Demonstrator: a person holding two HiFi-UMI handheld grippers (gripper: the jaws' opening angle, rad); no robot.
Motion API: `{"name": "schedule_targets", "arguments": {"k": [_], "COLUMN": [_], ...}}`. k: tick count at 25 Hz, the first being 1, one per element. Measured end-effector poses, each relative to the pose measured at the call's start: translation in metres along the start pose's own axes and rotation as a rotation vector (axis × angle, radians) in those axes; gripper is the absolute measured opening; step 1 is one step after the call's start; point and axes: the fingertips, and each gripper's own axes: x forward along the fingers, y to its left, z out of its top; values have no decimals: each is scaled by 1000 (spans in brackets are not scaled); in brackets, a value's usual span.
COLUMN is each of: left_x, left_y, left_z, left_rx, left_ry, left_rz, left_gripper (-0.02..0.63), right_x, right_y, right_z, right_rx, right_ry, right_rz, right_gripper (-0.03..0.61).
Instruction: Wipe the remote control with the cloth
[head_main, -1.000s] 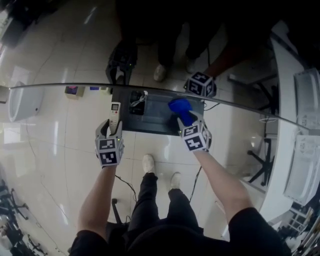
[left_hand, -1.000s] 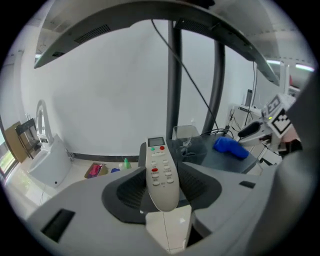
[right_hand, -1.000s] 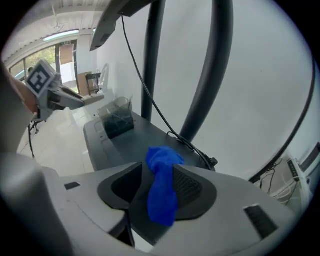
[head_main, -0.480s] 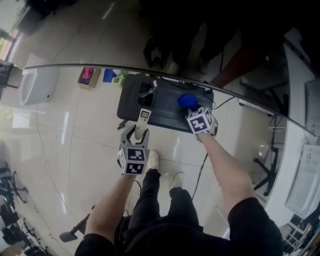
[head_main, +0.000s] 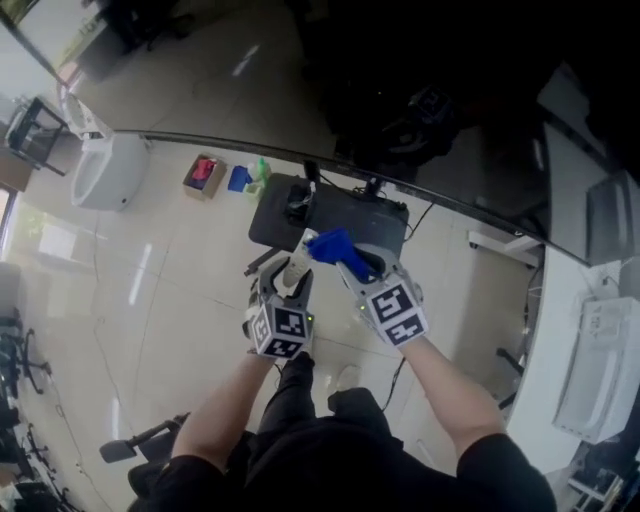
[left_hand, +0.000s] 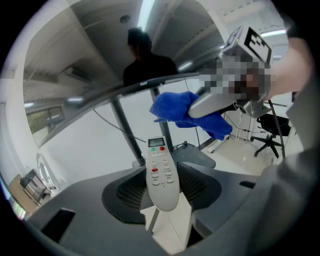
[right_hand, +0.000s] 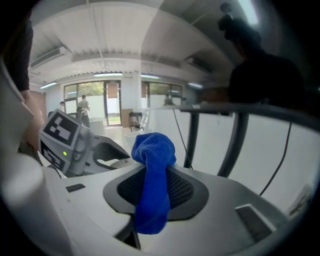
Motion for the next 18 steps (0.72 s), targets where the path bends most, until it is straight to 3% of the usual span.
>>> {"name": "schedule_targets", "arguments": {"k": [4, 9, 14, 18], "left_x": [-57, -120, -163, -191], "left_y": [-21, -50, -67, -70], "left_z": [42, 77, 72, 63], "left_rx": [93, 199, 343, 378], "left_ry": [-59, -106, -123, -146], "left_rz": [16, 18, 1, -26], "left_gripper": [199, 199, 199, 199], "right_x": [-52, -94, -112, -120], "right_y": [69, 132, 159, 165], "right_z": [40, 49, 50, 55], "right_rx": [-159, -338, -433, -447], "right_ry": [-5, 86, 160, 169], "right_rz": [157, 251, 222, 155], "right_gripper": [110, 110, 109, 107]}}
